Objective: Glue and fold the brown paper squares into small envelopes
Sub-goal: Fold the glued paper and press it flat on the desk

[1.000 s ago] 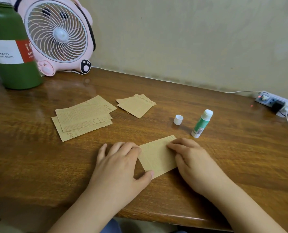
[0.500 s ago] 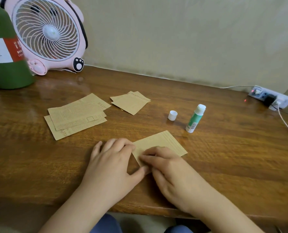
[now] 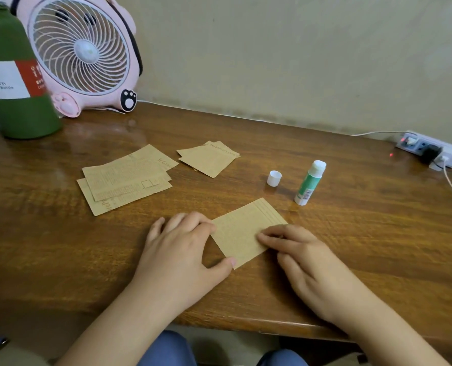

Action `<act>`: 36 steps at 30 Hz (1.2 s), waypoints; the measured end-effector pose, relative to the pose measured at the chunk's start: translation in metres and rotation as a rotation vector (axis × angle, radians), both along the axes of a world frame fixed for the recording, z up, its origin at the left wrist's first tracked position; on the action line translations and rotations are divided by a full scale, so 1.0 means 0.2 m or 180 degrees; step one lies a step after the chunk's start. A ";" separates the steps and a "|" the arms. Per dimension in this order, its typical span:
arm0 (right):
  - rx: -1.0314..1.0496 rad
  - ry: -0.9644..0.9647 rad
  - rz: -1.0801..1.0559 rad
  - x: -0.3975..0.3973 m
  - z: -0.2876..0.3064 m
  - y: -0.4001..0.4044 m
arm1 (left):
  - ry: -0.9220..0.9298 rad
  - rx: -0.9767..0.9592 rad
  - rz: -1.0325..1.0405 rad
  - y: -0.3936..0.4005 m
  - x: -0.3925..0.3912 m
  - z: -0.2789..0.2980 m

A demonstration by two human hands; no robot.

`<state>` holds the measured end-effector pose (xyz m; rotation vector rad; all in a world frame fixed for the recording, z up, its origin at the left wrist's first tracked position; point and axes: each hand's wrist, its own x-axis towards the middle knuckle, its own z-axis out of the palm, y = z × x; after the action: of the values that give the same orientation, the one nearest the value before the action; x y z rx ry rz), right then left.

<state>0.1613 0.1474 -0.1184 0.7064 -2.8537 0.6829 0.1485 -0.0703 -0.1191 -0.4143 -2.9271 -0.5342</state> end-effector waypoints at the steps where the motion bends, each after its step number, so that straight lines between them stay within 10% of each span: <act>1: 0.0038 0.0064 -0.0189 -0.02 0.02 0.05 | -0.0005 -0.0006 -0.0007 0.00 0.00 0.00; 36: -0.0108 -0.0077 0.0129 0.01 0.01 0.06 | 0.0084 0.0018 -0.0059 0.00 -0.02 -0.04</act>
<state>0.1642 0.1603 -0.1167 0.7581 -2.8495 0.7490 0.1447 -0.0709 -0.1264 -0.4447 -2.8986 -0.5351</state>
